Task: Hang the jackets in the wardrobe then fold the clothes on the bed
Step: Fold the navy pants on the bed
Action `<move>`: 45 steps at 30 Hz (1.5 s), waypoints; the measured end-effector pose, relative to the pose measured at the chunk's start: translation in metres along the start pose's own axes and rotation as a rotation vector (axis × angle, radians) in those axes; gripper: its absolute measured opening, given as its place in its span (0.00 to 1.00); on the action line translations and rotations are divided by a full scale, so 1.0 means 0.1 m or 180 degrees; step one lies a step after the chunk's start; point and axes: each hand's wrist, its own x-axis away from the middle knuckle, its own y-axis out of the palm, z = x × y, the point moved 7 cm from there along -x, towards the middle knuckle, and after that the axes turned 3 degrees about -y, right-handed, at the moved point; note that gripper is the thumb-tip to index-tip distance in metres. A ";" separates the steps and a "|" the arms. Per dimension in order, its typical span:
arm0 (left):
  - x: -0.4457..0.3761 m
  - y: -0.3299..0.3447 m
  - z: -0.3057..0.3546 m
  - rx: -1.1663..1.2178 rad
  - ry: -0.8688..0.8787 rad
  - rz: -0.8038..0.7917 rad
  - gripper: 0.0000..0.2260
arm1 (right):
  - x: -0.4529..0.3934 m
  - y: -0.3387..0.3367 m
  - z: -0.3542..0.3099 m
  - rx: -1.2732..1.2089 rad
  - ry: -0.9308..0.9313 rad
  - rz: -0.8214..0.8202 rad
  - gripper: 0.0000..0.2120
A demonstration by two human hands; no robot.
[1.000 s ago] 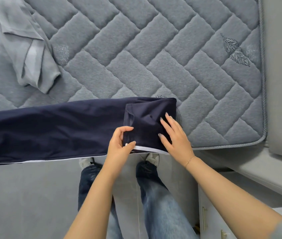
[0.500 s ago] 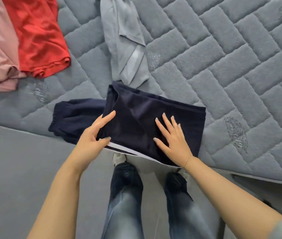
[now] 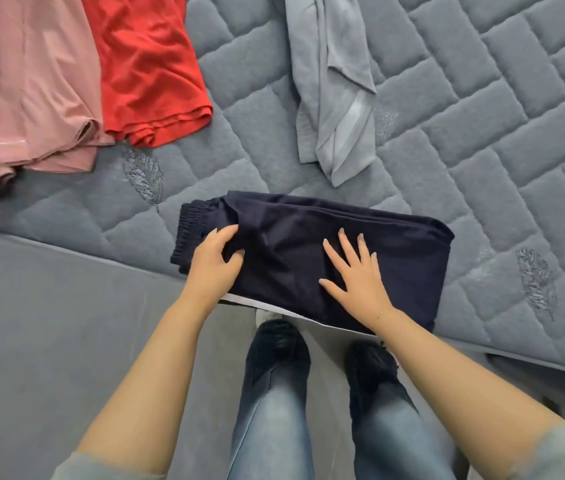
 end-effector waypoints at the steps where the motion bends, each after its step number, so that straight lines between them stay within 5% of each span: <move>1: -0.01 -0.08 0.03 -0.0012 0.0066 0.0123 0.20 | 0.01 -0.03 -0.01 -0.0096 -0.0067 0.0038 0.34; 8: -0.07 -0.63 -0.32 -0.0772 -0.0751 0.0740 0.33 | 0.14 -0.15 0.06 -0.0503 -0.0168 0.0427 0.27; 12: 0.16 -0.33 0.14 -0.1404 -0.0028 0.1265 0.30 | 0.27 -0.49 0.39 -0.0904 -0.0056 0.1414 0.15; 16: 0.42 0.40 0.31 -0.1742 -0.0084 0.0847 0.30 | 0.31 -0.77 0.96 -0.1000 0.0242 0.1745 0.11; 22: 0.72 1.40 0.21 -0.1536 -0.0842 0.0136 0.28 | 0.16 -0.85 1.54 -0.0883 -0.0085 0.1131 0.12; 25: 0.97 1.78 0.32 -0.0874 -0.1121 0.0480 0.27 | 0.08 -0.84 1.67 -0.0687 -0.0310 0.0756 0.15; 29: 1.50 2.33 0.54 0.0526 -0.1753 0.1704 0.22 | -0.04 -0.96 1.85 -0.0908 -0.0431 0.0597 0.08; 34: 1.80 3.45 0.61 0.2793 -0.3537 0.1352 0.28 | -0.19 -1.03 1.91 -0.1142 -0.0810 0.0350 0.03; 36: 1.72 3.63 0.68 0.3020 -0.3463 0.1259 0.22 | -0.20 -1.03 1.92 -0.1153 -0.0963 0.0440 0.02; 40: 1.61 3.64 0.72 0.3603 -0.3256 0.1844 0.14 | -0.15 -1.05 1.99 -0.1777 -0.0747 0.0424 0.06; 45: 1.80 3.52 0.59 0.2989 -0.2634 0.1878 0.11 | -0.16 -1.32 2.00 -0.1618 -0.1137 0.0463 0.07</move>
